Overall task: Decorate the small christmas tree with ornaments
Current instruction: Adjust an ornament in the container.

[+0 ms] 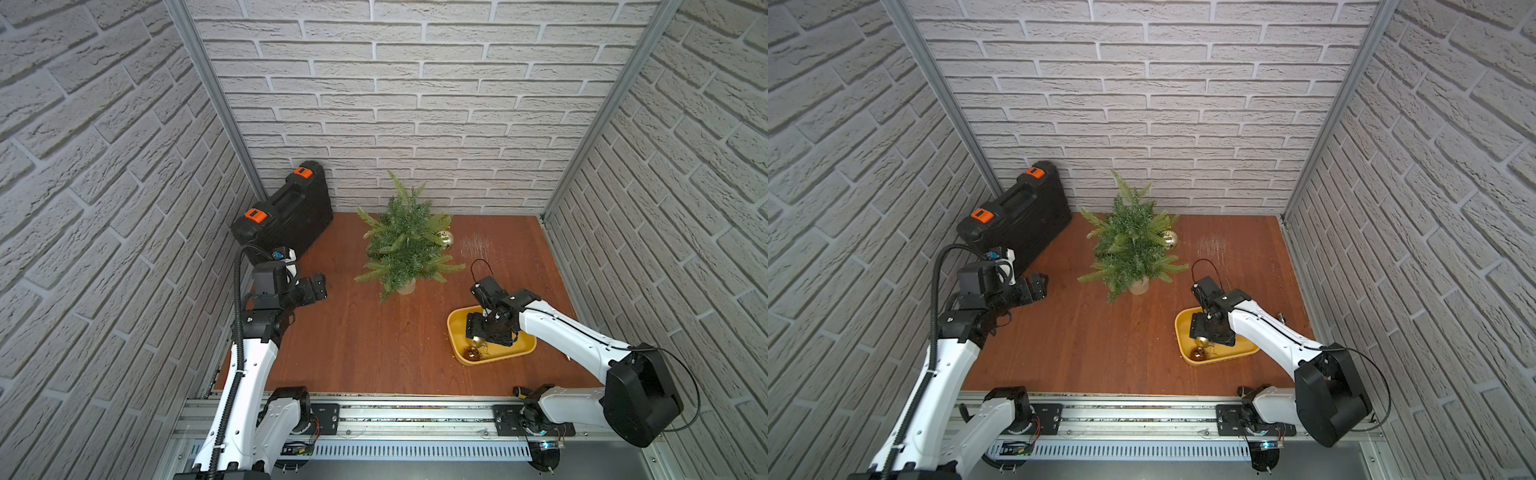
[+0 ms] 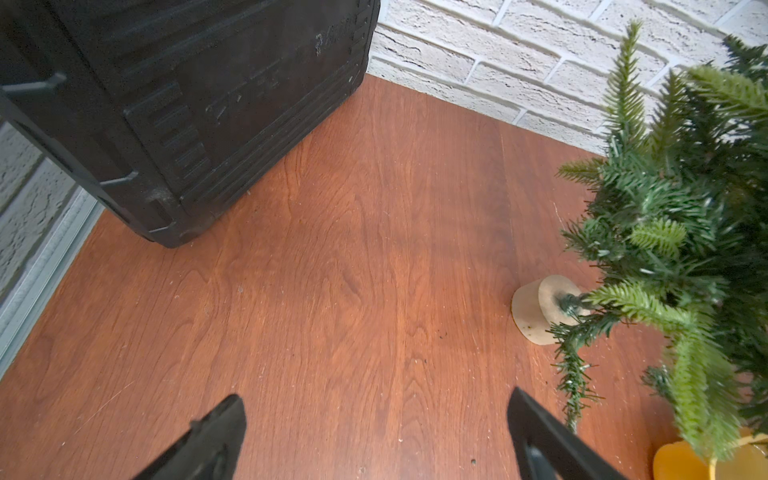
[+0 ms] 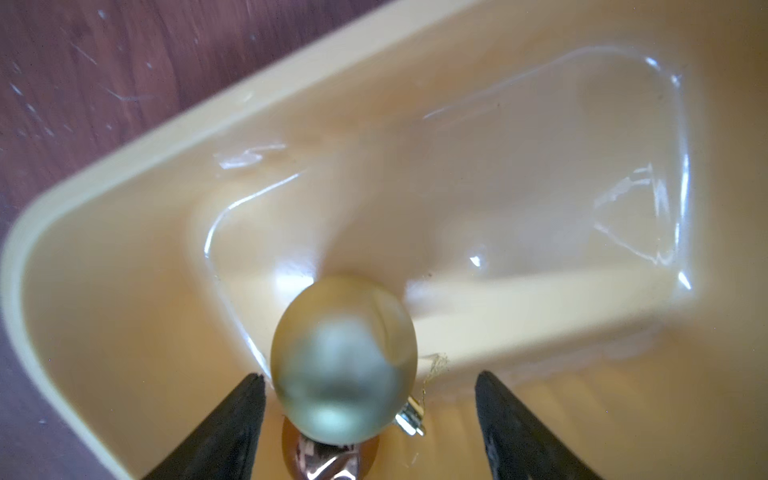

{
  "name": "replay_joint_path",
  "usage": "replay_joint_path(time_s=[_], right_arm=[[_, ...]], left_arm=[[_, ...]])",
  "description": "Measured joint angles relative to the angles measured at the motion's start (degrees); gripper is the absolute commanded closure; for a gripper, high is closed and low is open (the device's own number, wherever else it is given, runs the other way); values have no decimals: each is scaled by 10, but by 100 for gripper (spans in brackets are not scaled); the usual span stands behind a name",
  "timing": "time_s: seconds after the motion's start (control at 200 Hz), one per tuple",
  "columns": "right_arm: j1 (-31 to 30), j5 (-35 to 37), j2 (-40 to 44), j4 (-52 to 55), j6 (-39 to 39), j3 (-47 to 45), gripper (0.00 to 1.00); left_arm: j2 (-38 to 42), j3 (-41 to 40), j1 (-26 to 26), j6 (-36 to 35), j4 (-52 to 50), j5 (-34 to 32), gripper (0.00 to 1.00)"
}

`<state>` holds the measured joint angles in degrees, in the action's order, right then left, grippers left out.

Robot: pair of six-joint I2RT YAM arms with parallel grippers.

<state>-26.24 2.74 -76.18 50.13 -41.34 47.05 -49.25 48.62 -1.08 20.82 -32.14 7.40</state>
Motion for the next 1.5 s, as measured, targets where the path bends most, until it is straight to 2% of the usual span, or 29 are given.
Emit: replay_joint_path(time_s=[0.27,0.68,1.115,1.495], right_arm=[[-24,21,-48,-6,8,0,21],[-26,121,-92,2,9,32,24],[-26,124,-73,23,-5,8,27],[-27,100,-51,23,-18,-27,28]], left_arm=[[-1,0,0,0,0,0,2],[-1,0,0,0,0,0,2],[-4,0,0,0,0,0,2],[-7,0,0,0,0,0,2]])
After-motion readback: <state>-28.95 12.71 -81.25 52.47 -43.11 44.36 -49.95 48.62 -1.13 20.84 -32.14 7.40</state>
